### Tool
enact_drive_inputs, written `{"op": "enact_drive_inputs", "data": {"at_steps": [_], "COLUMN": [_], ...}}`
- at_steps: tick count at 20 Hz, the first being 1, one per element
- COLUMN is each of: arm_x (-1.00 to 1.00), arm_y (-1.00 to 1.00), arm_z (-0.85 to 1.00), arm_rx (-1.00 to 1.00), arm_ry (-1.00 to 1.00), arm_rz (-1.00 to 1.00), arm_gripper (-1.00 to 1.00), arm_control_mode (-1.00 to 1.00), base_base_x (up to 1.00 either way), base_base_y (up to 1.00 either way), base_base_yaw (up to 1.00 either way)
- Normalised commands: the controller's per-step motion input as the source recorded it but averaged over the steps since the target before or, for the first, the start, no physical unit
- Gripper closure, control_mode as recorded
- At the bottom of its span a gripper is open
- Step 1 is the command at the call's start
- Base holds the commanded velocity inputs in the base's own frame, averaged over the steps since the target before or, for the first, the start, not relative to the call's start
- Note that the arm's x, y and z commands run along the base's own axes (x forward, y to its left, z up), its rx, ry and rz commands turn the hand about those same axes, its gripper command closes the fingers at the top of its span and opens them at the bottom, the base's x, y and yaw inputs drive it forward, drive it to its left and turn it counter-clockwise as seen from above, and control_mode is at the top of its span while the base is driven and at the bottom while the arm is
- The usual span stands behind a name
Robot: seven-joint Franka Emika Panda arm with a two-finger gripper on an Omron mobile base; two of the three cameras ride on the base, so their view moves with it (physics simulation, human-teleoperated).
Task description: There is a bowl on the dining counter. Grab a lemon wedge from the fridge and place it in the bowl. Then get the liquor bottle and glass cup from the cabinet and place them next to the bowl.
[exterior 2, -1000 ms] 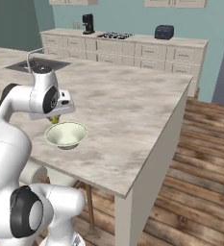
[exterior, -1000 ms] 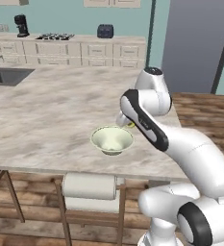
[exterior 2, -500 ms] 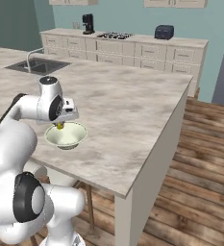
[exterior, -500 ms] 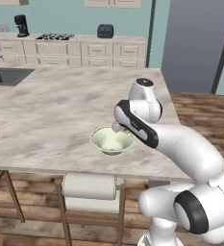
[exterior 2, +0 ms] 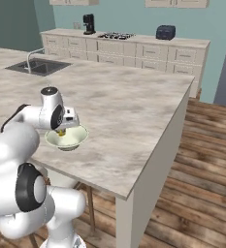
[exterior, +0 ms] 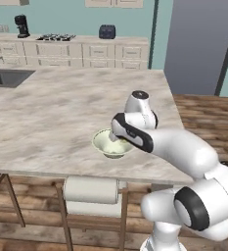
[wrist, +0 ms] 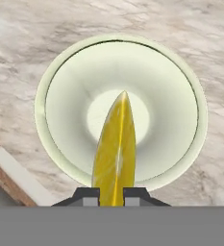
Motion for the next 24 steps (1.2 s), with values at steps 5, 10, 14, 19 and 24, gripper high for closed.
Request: {"op": "enact_drive_inputs", "data": {"at_steps": [5,10,14,19,24], "arm_x": [0.2,0.25,0.31,0.28,0.17], "arm_y": [0.07,0.05,0.03,0.0,0.02], "arm_z": [-0.33,-0.3,-0.25,-0.23,-0.24], "arm_rx": [0.0,0.0,0.0,0.0,0.0], "arm_ry": [0.01,0.02,0.04,0.06,0.03], "arm_rz": [-0.05,-0.05,-0.06,-0.05,-0.04], "arm_gripper": [1.0,1.0,1.0,1.0,1.0], "arm_control_mode": [-1.0,-1.0,-1.0,-1.0,-1.0], "base_base_x": [0.0,0.0,0.0,0.0,0.0], "base_base_y": [0.0,0.0,0.0,0.0,0.0], "base_base_yaw": [0.0,0.0,0.0,0.0,0.0]}}
